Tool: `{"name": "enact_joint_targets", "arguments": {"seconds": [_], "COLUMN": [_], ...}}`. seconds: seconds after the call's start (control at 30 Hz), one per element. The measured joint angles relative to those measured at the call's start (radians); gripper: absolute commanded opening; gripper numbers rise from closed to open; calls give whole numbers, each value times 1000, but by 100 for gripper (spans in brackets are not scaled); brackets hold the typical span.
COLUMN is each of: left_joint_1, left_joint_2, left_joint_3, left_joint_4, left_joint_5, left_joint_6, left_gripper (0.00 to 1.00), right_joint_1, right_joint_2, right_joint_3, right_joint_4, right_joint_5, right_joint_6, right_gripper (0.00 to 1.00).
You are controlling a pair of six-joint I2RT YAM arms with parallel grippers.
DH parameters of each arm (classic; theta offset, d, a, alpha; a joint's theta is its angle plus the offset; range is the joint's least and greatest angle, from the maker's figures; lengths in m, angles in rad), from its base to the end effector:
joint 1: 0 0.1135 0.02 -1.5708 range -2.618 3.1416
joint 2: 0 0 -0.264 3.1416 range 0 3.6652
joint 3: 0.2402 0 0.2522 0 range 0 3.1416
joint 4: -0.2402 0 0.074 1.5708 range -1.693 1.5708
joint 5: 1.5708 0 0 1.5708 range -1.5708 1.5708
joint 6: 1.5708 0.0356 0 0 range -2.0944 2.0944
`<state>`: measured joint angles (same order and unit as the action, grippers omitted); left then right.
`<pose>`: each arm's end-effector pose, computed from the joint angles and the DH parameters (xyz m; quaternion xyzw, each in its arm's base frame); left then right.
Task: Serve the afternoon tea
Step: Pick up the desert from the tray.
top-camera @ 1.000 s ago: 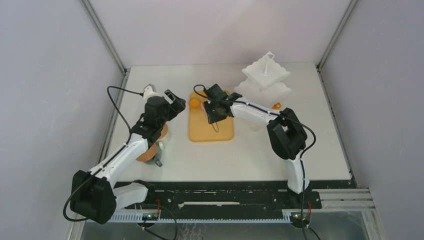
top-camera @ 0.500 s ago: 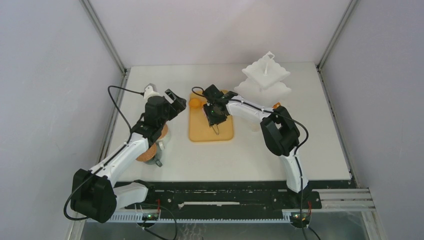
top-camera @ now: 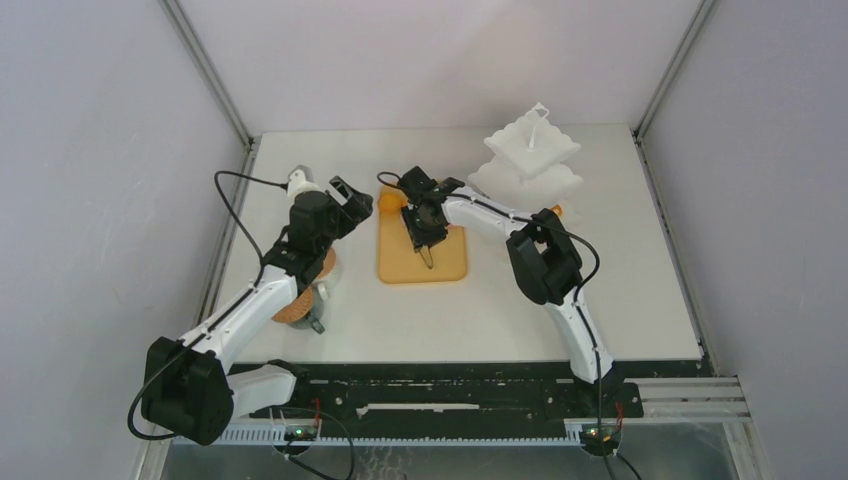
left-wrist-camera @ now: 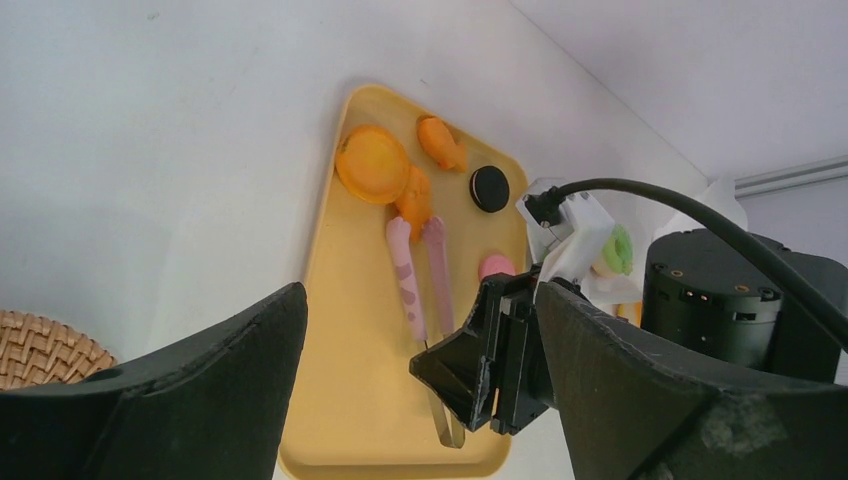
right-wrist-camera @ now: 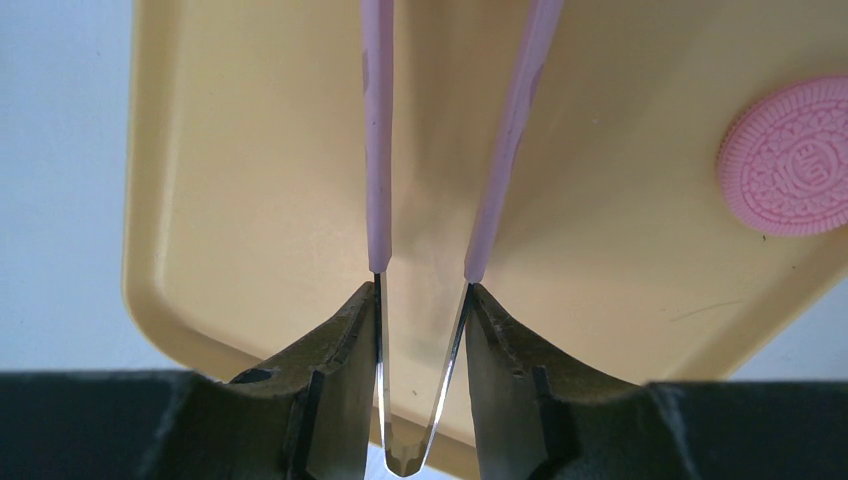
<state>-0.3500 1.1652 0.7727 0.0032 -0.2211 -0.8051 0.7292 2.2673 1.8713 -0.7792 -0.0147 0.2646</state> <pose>0.2523 -0.0838 0.2766 -0.2461 0.7903 -0.2255 0.5138 0.3581 0.3207 0.1757 -0.2271 0.9538 0.1000 0.1693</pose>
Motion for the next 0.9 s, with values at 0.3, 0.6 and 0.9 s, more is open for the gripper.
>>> {"name": "enact_joint_targets", "arguments": {"seconds": [0.3,0.6,0.9], "left_joint_1": [0,11,17], "left_joint_2": [8,13,13], "left_joint_3": [0,0,0], "left_joint_4": [16,17,18], "left_joint_5": [0,0,0], "left_joint_6": [0,0,0], "left_gripper": [89,89,89], "right_joint_1": [-11,-24,-37], "right_joint_2": [55,69,134], "right_joint_3": [98,129,219], "right_joint_4": [-47,-103,-142], "right_joint_5": [-5,22,25], "right_joint_6": [-2,6,9], "right_gripper": [43,44,45]}}
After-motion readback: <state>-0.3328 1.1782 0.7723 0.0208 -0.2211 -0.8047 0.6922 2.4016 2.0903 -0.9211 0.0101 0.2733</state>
